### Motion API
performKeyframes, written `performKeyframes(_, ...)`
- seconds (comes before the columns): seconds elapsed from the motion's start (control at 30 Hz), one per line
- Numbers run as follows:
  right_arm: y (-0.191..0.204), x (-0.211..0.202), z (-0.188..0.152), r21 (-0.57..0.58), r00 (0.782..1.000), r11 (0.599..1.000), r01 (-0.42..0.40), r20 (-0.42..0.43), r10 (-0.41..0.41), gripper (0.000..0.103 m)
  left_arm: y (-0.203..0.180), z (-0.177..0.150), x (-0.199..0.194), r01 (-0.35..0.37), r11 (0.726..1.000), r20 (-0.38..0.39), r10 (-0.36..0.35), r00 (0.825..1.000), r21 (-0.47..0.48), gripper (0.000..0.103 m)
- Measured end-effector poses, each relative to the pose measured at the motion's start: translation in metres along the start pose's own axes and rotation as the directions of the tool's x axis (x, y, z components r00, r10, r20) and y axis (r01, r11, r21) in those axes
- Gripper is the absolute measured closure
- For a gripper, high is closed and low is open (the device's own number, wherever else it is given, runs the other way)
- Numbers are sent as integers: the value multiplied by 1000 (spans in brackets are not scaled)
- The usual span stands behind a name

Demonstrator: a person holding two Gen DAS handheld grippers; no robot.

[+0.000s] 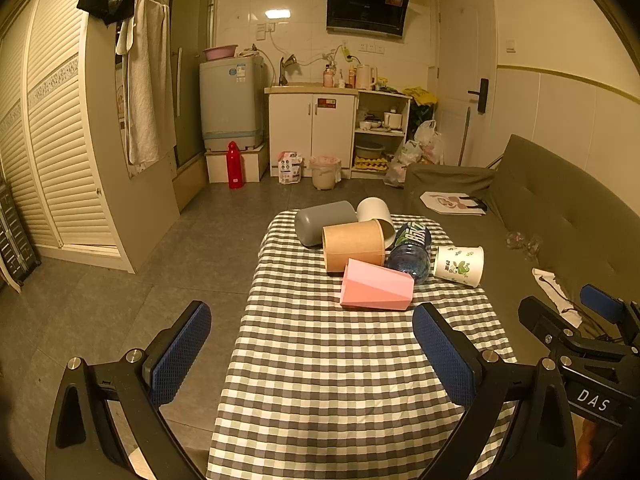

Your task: Flip cup upside down

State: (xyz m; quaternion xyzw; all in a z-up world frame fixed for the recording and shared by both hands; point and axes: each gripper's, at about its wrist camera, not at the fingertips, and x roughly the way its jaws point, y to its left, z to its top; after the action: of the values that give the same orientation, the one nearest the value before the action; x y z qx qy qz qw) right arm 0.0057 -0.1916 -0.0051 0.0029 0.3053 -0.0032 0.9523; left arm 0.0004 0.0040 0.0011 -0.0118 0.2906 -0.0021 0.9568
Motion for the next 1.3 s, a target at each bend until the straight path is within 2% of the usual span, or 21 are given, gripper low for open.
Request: performKeyframes(1.3, 3, -1, 9, -3, 1000, 1000, -15, -1, 15, 0, -3, 2, 3, -4, 1000, -6, 5, 1000, 7, 0)
